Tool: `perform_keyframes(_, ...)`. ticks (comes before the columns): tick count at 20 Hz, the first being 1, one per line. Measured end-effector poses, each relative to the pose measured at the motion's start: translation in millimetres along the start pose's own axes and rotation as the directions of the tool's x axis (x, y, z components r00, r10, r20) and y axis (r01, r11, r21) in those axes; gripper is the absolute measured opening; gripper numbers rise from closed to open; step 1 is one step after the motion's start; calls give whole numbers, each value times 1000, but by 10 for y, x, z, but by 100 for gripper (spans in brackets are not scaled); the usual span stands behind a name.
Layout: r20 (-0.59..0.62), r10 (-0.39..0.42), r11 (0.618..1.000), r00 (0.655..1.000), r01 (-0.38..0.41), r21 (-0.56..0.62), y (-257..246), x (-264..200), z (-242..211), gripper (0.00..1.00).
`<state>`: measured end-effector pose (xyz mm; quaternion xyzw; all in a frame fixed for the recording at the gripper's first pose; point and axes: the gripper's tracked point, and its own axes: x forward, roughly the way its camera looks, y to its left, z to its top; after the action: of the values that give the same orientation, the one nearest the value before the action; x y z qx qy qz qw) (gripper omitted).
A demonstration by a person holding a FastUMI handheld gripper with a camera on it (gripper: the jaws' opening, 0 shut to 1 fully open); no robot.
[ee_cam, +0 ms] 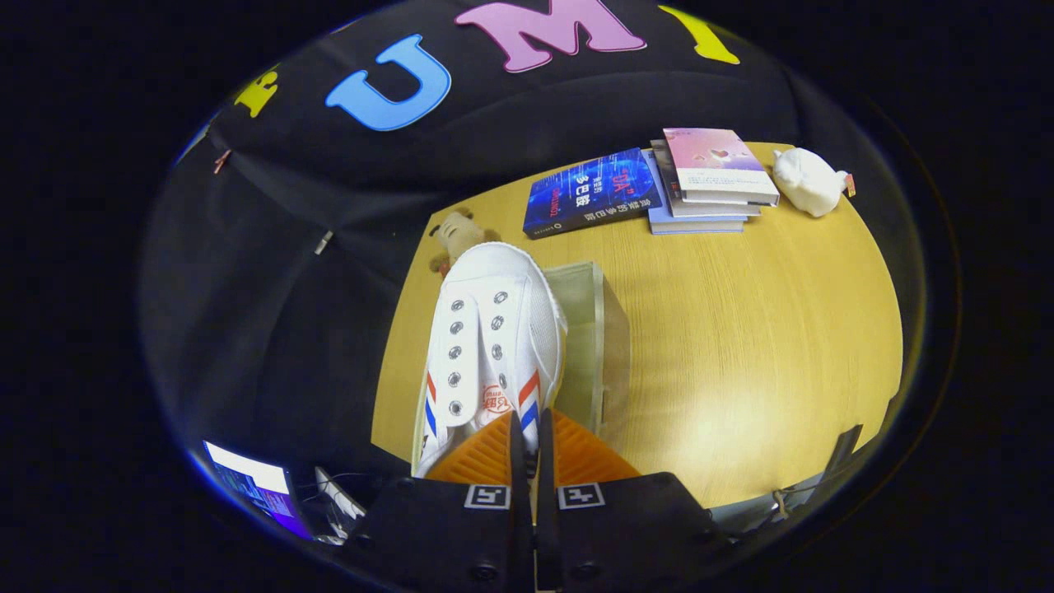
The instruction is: Open the storage box then place both shoes into the box .Put the left shoe in first, then the right shoe, with the right side of both shoes facing outward in a uniform manner.
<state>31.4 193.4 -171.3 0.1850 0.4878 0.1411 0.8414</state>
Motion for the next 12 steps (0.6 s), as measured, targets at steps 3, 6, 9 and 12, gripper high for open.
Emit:
perform_keyframes(3,-61,-108,994,992,107,-6,-75,133,-150,6)
perform_keyframes(6,-72,-173,984,982,170,-53,-117,284,-230,6)
perform_keyframes(9,-78,-196,979,977,190,-75,-85,384,-286,7)
perform_keyframes(12,-73,-216,973,974,209,-98,-51,463,-303,13)
